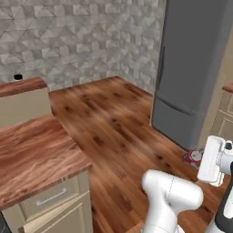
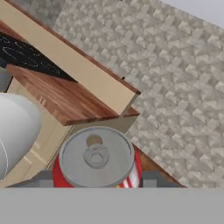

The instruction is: Move the drinks to the dining counter.

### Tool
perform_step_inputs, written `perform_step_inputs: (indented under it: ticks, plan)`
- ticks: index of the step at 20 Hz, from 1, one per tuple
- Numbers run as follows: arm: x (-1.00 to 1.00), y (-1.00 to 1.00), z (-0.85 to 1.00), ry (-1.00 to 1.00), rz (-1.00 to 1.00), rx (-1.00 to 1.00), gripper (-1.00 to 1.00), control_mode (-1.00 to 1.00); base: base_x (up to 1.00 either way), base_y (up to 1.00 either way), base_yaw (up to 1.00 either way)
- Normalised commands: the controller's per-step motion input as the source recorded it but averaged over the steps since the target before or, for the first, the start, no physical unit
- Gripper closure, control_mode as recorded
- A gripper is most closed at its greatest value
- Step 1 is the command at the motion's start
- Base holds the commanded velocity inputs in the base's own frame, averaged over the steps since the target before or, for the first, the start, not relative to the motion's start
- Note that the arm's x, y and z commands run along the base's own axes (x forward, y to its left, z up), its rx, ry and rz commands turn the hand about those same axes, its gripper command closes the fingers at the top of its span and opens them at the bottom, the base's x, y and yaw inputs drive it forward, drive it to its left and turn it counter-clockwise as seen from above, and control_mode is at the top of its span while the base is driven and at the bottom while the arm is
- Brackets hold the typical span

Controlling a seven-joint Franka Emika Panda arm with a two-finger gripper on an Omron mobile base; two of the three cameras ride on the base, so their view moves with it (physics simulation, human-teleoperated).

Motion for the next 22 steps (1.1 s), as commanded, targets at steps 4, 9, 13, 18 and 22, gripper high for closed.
perform_step_inputs:
  ticks: [4, 9, 13, 18, 22]
  plan:
    - [0.0, 0.0, 0.0, 0.0, 0.0, 0.0, 1.0, 1.0, 0.17, -0.07, 0.58]
    - [0.0, 0.0, 0.0, 0.0, 0.0, 0.0, 1.0, 1.0, 0.41, -0.58, 0.27]
    - [0.0, 0.0, 0.0, 0.0, 0.0, 0.0, 1.0, 1.0, 0.35, -0.81, 0.13]
    - [0.0, 0.0, 0.0, 0.0, 0.0, 0.0, 1.0, 1.0, 0.62, -0.4, 0.07]
    - [0.0, 0.0, 0.0, 0.0, 0.0, 0.0, 1.0, 1.0, 0.91, 0.23, 0.0]
